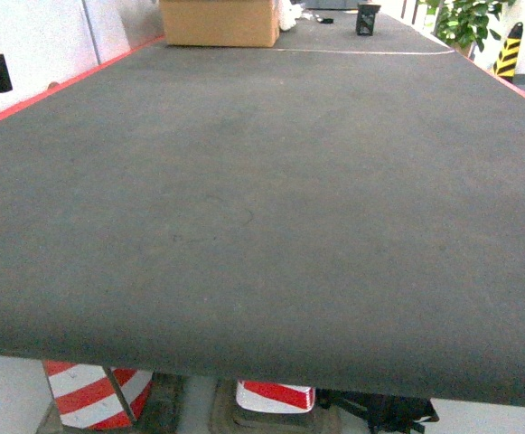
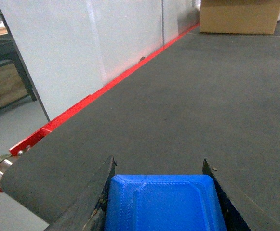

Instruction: Sort blue parts and orange caps into right shelf containers

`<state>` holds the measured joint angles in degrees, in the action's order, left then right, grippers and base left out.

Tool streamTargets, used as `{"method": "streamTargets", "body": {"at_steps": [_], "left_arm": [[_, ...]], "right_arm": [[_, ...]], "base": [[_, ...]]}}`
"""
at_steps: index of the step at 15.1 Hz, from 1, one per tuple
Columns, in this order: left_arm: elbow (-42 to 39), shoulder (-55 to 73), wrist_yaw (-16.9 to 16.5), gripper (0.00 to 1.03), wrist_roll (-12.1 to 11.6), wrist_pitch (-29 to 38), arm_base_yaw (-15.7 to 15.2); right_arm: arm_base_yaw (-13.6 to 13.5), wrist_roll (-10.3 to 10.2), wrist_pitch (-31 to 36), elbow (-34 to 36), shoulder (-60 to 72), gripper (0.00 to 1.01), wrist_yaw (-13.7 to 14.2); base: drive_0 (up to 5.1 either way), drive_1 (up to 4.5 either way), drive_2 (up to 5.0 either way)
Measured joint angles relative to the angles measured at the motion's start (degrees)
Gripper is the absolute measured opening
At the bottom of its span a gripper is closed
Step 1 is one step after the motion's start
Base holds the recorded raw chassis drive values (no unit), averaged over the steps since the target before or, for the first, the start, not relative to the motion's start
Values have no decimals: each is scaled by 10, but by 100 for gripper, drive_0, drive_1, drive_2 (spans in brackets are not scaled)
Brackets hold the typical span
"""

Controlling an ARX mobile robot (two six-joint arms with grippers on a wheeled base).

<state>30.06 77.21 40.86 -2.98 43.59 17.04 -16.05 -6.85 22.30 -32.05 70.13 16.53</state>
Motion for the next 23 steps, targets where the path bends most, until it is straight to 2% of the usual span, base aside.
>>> {"method": "streamTargets", "body": {"at_steps": [10,15,23], "left_arm": [[-1,0,0,41,0,-1,-1],[-3,-2,1,41,0,1,0],[-3,1,0,41,0,-2,-3]], "right_arm": [[0,0,-1,0,-1,42,0],[-1,0,1,2,-4,42,0],[-1,0,0,2,-1,42,-2]], "base": [[1,-408,410],[0,0,0],[455,-404,-45]]}}
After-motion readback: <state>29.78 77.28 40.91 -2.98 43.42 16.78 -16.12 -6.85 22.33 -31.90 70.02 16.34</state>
